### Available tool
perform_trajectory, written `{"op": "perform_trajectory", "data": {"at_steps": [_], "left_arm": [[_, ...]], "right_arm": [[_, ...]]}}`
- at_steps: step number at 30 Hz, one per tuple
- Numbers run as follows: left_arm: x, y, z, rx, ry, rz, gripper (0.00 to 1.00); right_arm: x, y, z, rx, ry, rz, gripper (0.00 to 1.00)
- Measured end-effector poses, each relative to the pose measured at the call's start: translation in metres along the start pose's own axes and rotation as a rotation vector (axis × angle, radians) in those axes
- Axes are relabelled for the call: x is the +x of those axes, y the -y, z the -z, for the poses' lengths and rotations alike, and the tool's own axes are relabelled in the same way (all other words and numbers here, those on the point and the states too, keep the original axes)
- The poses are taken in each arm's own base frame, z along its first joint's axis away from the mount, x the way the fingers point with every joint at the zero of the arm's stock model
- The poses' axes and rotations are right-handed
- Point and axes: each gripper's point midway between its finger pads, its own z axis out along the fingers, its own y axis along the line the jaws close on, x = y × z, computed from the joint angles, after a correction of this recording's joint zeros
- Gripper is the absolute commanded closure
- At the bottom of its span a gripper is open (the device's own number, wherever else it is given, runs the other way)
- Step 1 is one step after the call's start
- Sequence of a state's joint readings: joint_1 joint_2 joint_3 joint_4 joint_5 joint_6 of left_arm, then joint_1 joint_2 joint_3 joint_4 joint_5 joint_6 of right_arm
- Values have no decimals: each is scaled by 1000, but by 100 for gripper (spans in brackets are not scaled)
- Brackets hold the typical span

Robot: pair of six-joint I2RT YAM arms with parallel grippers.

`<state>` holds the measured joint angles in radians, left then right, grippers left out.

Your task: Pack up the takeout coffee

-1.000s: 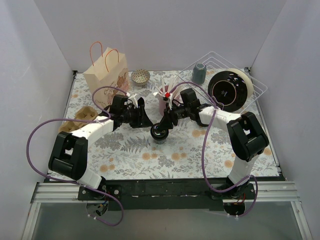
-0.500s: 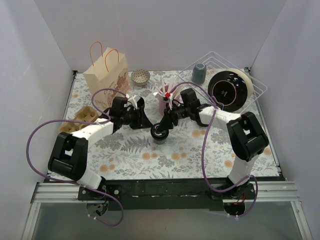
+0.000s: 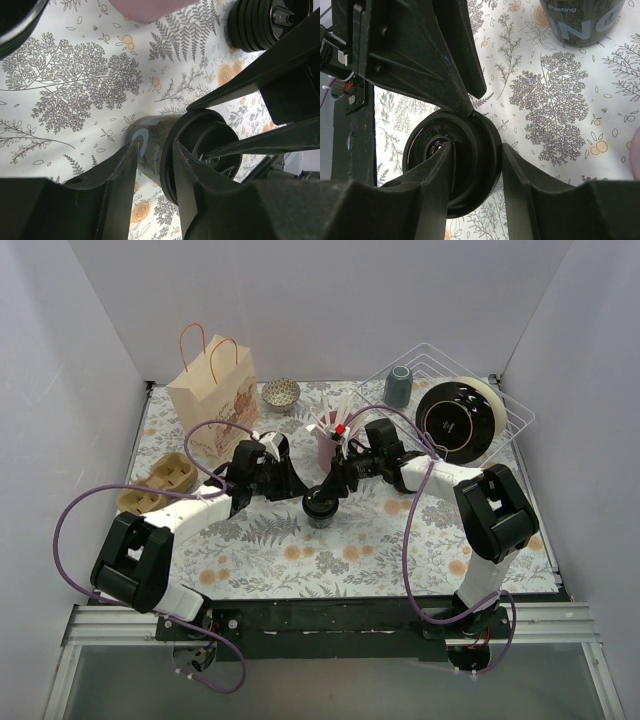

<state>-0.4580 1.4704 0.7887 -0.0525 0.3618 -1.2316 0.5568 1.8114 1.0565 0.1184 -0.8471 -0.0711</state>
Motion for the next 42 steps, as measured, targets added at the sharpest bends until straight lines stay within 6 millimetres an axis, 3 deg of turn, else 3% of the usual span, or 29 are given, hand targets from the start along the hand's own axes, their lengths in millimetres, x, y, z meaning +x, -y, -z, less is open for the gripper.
{"op": "perform_trajectory", "data": {"at_steps": [5, 11, 17, 24, 27, 33, 37, 40, 41, 42], "left_arm": [[-3, 2, 4, -23, 32, 6, 59], [-8, 6, 9, -110, -17, 13, 55], [-17, 24, 14, -88, -32, 7, 53], [-9, 21, 16, -101, -64, 16, 53], [-13, 22, 18, -105, -63, 20, 51], [-40, 32, 25, -89, -7, 5, 41], [-53, 27, 33, -95, 30, -9, 29], [-64, 25, 43, -98, 67, -18, 18], [-67, 25, 48, -99, 82, -20, 5], [-72, 26, 53, -99, 101, -24, 2]], "right_arm": [[-1, 0, 0, 0, 2, -6, 87], [-2, -3, 1, -1, 1, -16, 70], [-8, -7, 4, 18, -1, -29, 52], [-1, -6, 13, 63, -44, -105, 14], [6, -4, 18, 81, -67, -151, 3], [12, -7, 31, 126, -101, -198, 3], [10, -9, 41, 179, -111, -201, 3], [2, -12, 49, 215, -103, -188, 2], [-1, -12, 51, 225, -99, -184, 2], [-5, -13, 55, 243, -93, -180, 1]]}}
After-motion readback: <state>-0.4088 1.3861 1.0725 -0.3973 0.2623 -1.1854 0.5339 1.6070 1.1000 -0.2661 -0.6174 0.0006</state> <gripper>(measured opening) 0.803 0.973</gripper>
